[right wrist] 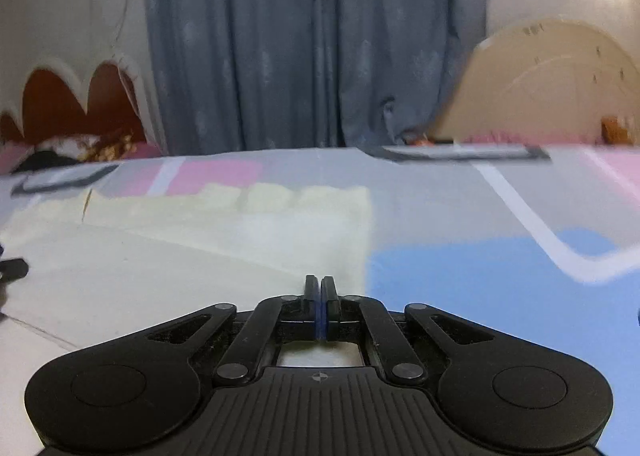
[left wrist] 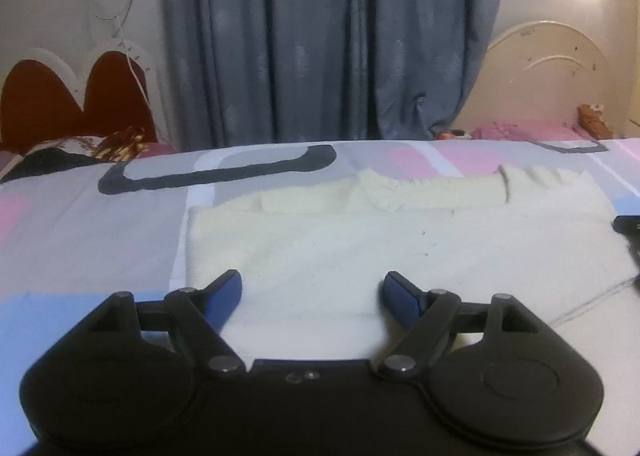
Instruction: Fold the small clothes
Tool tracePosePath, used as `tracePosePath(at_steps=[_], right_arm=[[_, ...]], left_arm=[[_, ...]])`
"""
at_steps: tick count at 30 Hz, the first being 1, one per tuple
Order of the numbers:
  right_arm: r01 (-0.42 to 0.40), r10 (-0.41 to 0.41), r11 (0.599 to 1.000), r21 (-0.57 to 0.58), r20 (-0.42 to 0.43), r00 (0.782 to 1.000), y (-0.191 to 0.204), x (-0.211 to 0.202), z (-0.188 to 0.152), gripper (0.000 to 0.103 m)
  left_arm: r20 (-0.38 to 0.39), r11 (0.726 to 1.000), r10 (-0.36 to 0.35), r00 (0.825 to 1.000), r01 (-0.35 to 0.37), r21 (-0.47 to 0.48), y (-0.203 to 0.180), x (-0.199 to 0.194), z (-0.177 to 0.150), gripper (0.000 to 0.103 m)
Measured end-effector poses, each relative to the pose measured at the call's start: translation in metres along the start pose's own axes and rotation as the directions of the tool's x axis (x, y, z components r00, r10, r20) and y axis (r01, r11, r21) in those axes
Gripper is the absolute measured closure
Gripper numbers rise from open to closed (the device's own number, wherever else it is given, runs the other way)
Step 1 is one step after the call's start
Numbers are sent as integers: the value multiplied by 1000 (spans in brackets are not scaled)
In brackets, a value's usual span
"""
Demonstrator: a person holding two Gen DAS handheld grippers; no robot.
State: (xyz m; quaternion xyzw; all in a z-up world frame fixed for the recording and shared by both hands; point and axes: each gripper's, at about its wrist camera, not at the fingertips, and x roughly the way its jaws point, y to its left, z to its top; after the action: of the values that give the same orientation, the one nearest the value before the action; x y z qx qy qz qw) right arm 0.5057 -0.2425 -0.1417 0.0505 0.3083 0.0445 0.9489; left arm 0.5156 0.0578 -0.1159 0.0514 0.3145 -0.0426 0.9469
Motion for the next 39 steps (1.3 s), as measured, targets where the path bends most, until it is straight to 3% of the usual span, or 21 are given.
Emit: tracePosePath(at_steps=[2,5,8,9,13,15,18,21,23,27,29,32,34,35,37,39], right_arm=[[8,-8,1000,-22,5,1000,10,-2,4,103],[-44,44,999,1,33,998,21,-16,8,103],[-80,80,996,-36,-8,997,29,-23,-6,103],[-69,66,995,-69,-49,997,34,-20,-14,103],[-40,34,991,-129,-50,998,38,-26,-22,103],[-24,18,991,-132,-50,999,42,-27,-18,103],[-82,86,988,-133,27,996,60,-41,-12,103],[-132,132,983,-124,-8,991,81,-30,-10,103],[-138,129,980,-141,-72,989,89,-17,-19,103],[-98,90,959,-264,-41,995,98,-27,-39,103],[-88,78,958,-274,-47,996,102,-26,-36,103],[-69,68,976,-208,-13,998,88,-35,-28,103],[14,-14,987,-163,-1,1000,64,-38,-25,103],[45,-51,991,-127,-42,998,49,-33,-27,103],[1,-4,998,-66,-49,999,29,-31,-30,103],[14,-19,996,-92,-50,999,36,-33,-24,103]], left_arm=[[17,1000,15,1000,-15,14,-13,-8,2,33],[22,999,-20,1000,20,35,-25,-21,-6,32],[-8,999,-16,1000,17,37,-31,-18,-19,31],[-7,999,-12,1000,13,34,-30,-20,-21,31],[-15,1000,-8,1000,8,20,-27,-25,-24,31],[-5,1000,-3,1000,3,14,-32,-32,-19,36],[28,997,-73,997,73,-6,-49,-34,-11,33],[-2,994,-106,994,106,6,-70,-23,-12,32],[-26,995,-96,995,96,24,-78,-18,-20,30],[-57,996,-69,996,72,48,-84,-20,-19,29],[-45,997,-72,996,73,19,-80,-23,-14,35],[-16,999,-33,999,33,-13,-60,-32,-19,39],[-33,1000,-18,999,17,-22,-44,-31,-27,37],[-25,999,-40,999,40,-29,-39,-31,-32,37],[-26,999,-33,999,33,14,-45,-32,-30,36],[-16,999,-22,1000,23,26,-48,-37,-28,35]])
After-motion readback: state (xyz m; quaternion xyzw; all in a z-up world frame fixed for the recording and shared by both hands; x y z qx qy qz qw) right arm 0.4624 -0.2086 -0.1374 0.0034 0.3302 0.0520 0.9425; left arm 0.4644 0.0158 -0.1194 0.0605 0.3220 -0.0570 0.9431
